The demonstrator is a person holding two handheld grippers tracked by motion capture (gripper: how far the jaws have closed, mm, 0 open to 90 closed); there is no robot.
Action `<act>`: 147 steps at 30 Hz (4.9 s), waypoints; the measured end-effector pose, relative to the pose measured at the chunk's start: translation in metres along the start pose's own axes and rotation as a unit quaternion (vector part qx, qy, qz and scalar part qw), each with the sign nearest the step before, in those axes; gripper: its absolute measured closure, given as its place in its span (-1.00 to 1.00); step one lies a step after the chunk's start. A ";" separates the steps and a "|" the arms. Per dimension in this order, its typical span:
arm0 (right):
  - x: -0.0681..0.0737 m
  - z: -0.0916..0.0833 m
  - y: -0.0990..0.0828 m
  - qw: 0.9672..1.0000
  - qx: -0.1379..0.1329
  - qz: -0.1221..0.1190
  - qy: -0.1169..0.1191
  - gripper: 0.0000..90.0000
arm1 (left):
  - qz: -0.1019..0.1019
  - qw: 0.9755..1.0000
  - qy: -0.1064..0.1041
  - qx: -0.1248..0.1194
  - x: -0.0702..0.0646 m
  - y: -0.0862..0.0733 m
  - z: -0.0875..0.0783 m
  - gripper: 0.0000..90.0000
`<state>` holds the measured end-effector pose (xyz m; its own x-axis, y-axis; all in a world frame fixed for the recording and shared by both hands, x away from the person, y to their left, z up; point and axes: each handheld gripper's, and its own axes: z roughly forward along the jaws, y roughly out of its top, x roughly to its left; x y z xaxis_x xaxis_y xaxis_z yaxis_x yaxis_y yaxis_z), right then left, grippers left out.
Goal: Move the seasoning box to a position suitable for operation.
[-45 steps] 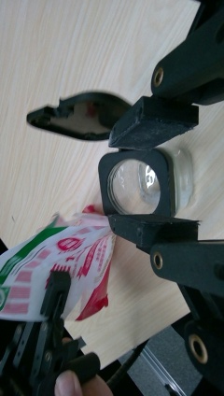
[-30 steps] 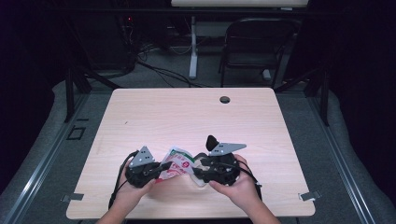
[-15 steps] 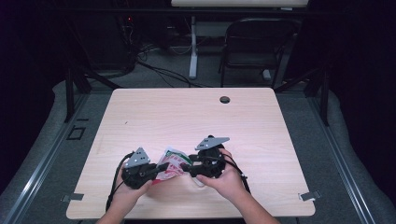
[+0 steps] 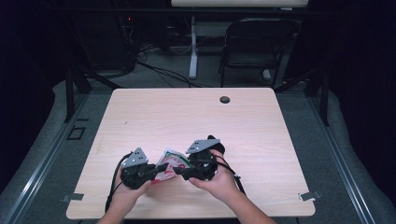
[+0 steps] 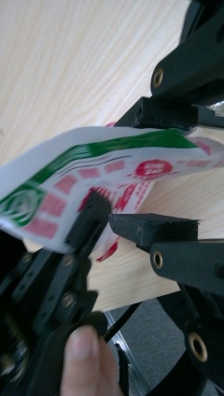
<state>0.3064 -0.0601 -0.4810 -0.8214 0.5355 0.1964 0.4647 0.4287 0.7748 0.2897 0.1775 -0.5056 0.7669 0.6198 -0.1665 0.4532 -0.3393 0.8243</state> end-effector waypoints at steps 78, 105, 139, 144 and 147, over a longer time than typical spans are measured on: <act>-0.011 0.021 -0.002 0.999 0.032 -0.001 0.035 1.00 | 0.051 0.996 0.057 0.036 0.013 -0.057 0.006 -0.09; -0.013 0.022 0.001 0.999 0.022 0.008 0.044 1.00 | 0.059 0.993 0.084 0.055 0.022 -0.067 0.023 -0.30; -0.015 0.019 -0.005 0.999 0.016 0.015 0.046 1.00 | 0.051 0.992 0.085 0.081 0.024 -0.069 0.041 -0.29; -0.016 0.018 -0.005 0.999 0.015 0.019 0.043 1.00 | 0.048 0.992 0.084 0.083 0.024 -0.068 0.042 -0.29; -0.015 0.019 -0.004 0.999 0.012 0.019 0.040 1.00 | 0.042 0.992 0.081 0.084 0.025 -0.068 0.043 -0.29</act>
<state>0.3234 -0.0563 -0.4982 -0.8267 0.4916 0.2737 0.5027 0.4268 0.7518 0.2975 0.1856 -0.5885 0.7284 0.6851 -0.0014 0.4707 -0.4990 0.7276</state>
